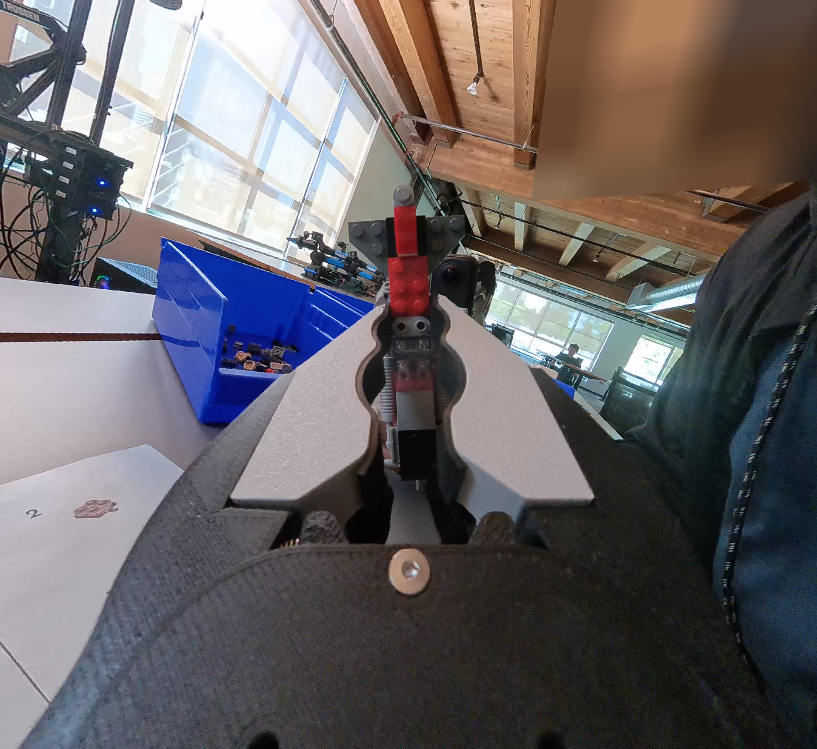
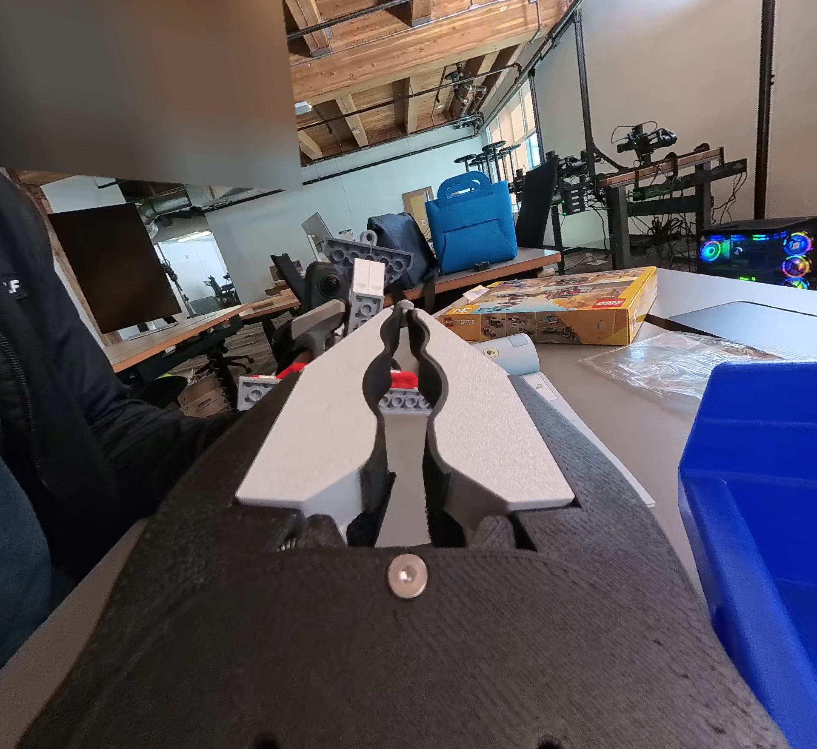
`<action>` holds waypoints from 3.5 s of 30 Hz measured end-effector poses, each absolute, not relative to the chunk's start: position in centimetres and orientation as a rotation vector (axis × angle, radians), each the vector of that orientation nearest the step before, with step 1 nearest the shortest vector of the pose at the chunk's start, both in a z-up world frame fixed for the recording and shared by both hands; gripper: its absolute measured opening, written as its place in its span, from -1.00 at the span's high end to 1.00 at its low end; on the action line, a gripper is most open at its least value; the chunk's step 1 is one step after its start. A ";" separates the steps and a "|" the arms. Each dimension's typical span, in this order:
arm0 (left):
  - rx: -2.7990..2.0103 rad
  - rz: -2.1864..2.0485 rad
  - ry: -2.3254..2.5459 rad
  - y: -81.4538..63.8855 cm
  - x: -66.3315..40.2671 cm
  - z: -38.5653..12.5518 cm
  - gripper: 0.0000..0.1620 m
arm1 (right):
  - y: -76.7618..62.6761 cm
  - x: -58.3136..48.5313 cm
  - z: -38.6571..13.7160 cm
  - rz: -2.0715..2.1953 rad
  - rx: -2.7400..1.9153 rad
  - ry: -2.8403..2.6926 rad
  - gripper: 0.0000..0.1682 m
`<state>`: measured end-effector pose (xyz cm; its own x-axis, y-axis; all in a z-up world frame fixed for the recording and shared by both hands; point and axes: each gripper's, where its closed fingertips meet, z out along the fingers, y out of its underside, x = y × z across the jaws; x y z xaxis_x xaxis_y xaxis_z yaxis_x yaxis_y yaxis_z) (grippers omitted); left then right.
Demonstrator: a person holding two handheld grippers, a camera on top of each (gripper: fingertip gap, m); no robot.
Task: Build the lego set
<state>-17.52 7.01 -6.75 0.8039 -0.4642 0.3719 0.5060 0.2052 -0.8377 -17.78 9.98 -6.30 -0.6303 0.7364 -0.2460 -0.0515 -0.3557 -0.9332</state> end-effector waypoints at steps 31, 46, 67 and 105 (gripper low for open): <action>-0.999 -0.922 -0.071 9.6 -17.8 -4.3 0.80 | 10.8 -16.9 -3.5 2.095 -0.905 -1.301 0.98; -1.025 -0.943 -0.003 10.1 -17.5 -4.7 0.81 | 12.0 -16.9 -4.2 2.047 -0.947 -1.367 0.97; -1.030 -0.914 0.025 9.2 -17.8 -4.3 0.81 | 11.4 -17.5 -5.9 2.053 -0.976 -1.447 0.98; -1.003 -0.931 -0.016 8.9 -18.9 -4.3 0.80 | 11.3 -17.8 -6.2 2.043 -0.981 -1.446 0.98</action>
<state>-18.94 8.89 -4.31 0.6299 -0.6595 0.4102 0.6736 0.2011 -0.7112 -17.76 11.30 -6.22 -0.6465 0.7053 -0.2909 0.0399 -0.3495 -0.9361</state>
